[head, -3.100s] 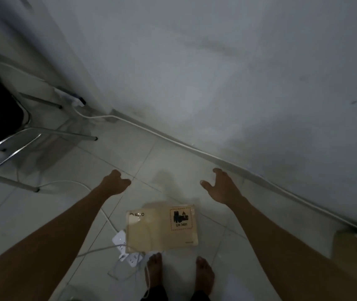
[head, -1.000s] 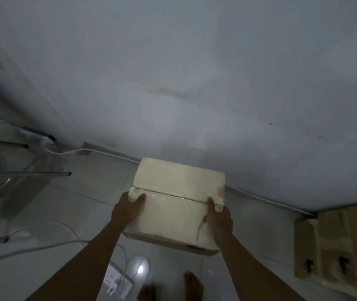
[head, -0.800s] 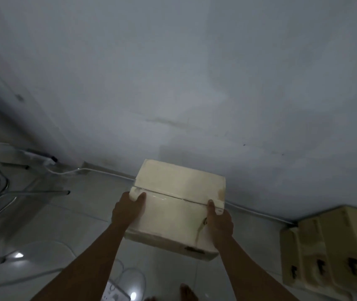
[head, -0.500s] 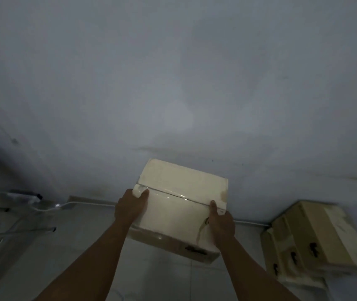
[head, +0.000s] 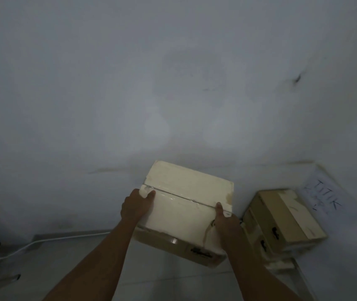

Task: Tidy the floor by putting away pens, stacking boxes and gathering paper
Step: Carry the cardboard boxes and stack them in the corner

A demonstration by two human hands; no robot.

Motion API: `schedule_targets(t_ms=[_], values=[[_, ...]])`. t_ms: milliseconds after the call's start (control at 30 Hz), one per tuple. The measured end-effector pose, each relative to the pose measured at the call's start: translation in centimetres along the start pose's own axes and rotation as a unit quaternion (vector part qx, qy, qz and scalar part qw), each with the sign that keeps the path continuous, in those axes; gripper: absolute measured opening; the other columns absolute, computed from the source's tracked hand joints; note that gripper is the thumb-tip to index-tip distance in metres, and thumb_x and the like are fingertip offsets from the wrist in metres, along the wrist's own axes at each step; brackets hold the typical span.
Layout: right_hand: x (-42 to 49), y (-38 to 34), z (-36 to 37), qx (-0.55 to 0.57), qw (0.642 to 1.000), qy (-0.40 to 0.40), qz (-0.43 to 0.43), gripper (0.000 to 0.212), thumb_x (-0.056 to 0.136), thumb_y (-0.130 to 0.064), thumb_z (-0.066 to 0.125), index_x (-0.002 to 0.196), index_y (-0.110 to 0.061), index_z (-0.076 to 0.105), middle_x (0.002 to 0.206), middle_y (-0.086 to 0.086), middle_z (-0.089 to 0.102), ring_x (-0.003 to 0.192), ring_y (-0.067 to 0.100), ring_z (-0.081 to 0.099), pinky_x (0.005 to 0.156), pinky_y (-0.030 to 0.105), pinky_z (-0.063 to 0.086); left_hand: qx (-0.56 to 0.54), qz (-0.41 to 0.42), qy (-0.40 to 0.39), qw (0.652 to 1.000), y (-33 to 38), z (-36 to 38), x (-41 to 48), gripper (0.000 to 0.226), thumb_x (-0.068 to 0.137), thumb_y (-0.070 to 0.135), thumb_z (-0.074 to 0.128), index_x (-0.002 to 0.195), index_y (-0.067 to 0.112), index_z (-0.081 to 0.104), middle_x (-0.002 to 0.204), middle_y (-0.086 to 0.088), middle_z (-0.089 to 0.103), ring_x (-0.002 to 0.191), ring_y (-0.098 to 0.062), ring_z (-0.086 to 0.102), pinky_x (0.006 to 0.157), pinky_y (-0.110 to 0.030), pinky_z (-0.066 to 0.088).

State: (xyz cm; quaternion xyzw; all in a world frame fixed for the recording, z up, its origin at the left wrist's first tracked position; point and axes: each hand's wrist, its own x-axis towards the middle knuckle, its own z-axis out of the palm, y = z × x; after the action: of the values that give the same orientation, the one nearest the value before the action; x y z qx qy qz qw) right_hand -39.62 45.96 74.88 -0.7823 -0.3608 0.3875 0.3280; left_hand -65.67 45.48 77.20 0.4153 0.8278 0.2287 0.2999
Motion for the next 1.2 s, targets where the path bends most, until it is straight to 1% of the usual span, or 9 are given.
schedule_targets(t_ms=[100, 333, 467, 567, 800, 967, 1067, 1133, 1200], values=[[2.0, 0.5, -3.4, 0.016, 1.000, 0.011, 0.013, 0.073, 0.085, -0.064, 0.050, 0.122, -0.001, 0.054, 0.123, 0.020, 0.059, 0.110, 0.037, 0.056, 0.095, 0.043, 0.047, 0.017, 0.010, -0.012, 1.000, 3.3, 3.0, -0.6, 0.064, 0.088, 0.059, 0.048, 0.127, 0.008, 0.050, 0.128, -0.016, 0.056, 0.118, -0.036, 0.054, 0.096, -0.038, 0.043], [9.4, 1.7, -13.0, 0.059, 0.997, 0.042, 0.008, 0.066, 0.089, -0.056, 0.050, 0.129, -0.004, 0.049, 0.125, 0.015, 0.058, 0.115, 0.033, 0.055, 0.088, 0.032, 0.042, 0.031, 0.055, -0.052, 0.997, 13.4, 11.5, -1.4, 0.062, 0.089, 0.057, 0.050, 0.127, 0.008, 0.050, 0.130, -0.015, 0.056, 0.120, -0.035, 0.053, 0.096, -0.037, 0.042], [12.6, 2.1, -16.5, 0.056, 0.994, 0.078, 0.044, 0.077, 0.087, -0.063, 0.047, 0.135, -0.003, 0.044, 0.135, 0.019, 0.051, 0.121, 0.037, 0.050, 0.100, 0.041, 0.042, 0.033, 0.067, -0.075, 0.994, 17.7, 15.4, -1.4, 0.062, 0.088, 0.057, 0.050, 0.128, 0.009, 0.050, 0.131, -0.015, 0.055, 0.121, -0.035, 0.052, 0.097, -0.037, 0.041], [14.3, 2.2, -18.0, 0.049, 0.992, 0.092, 0.077, 0.081, 0.086, -0.065, 0.045, 0.135, 0.000, 0.041, 0.135, 0.022, 0.050, 0.122, 0.039, 0.049, 0.100, 0.043, 0.040, 0.042, 0.076, -0.095, 0.992, 20.0, 17.4, -0.7, 0.064, 0.087, 0.058, 0.051, 0.129, 0.009, 0.050, 0.131, -0.015, 0.055, 0.121, -0.035, 0.052, 0.098, -0.038, 0.042], [17.3, 2.6, -19.9, 0.093, 0.983, 0.135, 0.085, 0.078, 0.081, -0.071, 0.044, 0.120, -0.005, 0.055, 0.116, 0.017, 0.062, 0.102, 0.032, 0.059, 0.090, 0.040, 0.049, 0.080, 0.127, -0.145, 0.978, 25.1, 21.2, 1.5, 0.065, 0.089, 0.057, 0.049, 0.134, 0.010, 0.046, 0.138, -0.015, 0.051, 0.127, -0.034, 0.048, 0.102, -0.036, 0.039], [19.2, 3.6, -22.9, 0.117, 0.967, 0.185, 0.129, 0.064, 0.093, -0.051, 0.046, 0.128, 0.003, 0.049, 0.127, 0.022, 0.055, 0.117, 0.037, 0.052, 0.090, 0.035, 0.041, 0.073, 0.131, -0.211, 0.966, 28.9, 24.8, 2.0, 0.069, 0.087, 0.055, 0.054, 0.137, 0.009, 0.042, 0.139, -0.015, 0.049, 0.127, -0.034, 0.047, 0.101, -0.038, 0.039], [20.8, 4.8, -24.9, 0.125, 0.961, 0.203, 0.142, 0.056, 0.095, -0.046, 0.046, 0.119, 0.005, 0.054, 0.109, 0.023, 0.062, 0.105, 0.038, 0.056, 0.078, 0.032, 0.037, 0.052, 0.108, -0.256, 0.959, 31.4, 27.6, 2.0, 0.068, 0.086, 0.049, 0.060, 0.136, 0.008, 0.039, 0.138, -0.015, 0.047, 0.125, -0.034, 0.047, 0.100, -0.039, 0.041], [22.8, 6.3, -25.8, 0.132, 0.954, 0.221, 0.156, 0.058, 0.093, -0.052, 0.046, 0.117, 0.001, 0.055, 0.095, 0.016, 0.063, 0.096, 0.036, 0.056, 0.080, 0.033, 0.039, 0.050, 0.100, -0.287, 0.951, 33.4, 29.6, 1.8, 0.063, 0.088, 0.044, 0.060, 0.138, 0.011, 0.039, 0.142, -0.013, 0.044, 0.127, -0.033, 0.046, 0.100, -0.038, 0.041], [25.1, 7.5, -26.9, 0.129, 0.945, 0.241, 0.183, 0.061, 0.091, -0.057, 0.045, 0.114, -0.002, 0.057, 0.090, 0.014, 0.062, 0.096, 0.035, 0.058, 0.081, 0.035, 0.041, 0.040, 0.074, -0.329, 0.941, 35.4, 31.9, 1.5, 0.055, 0.094, 0.032, 0.057, 0.141, 0.009, 0.038, 0.144, -0.013, 0.042, 0.129, -0.034, 0.044, 0.089, -0.031, 0.038]])
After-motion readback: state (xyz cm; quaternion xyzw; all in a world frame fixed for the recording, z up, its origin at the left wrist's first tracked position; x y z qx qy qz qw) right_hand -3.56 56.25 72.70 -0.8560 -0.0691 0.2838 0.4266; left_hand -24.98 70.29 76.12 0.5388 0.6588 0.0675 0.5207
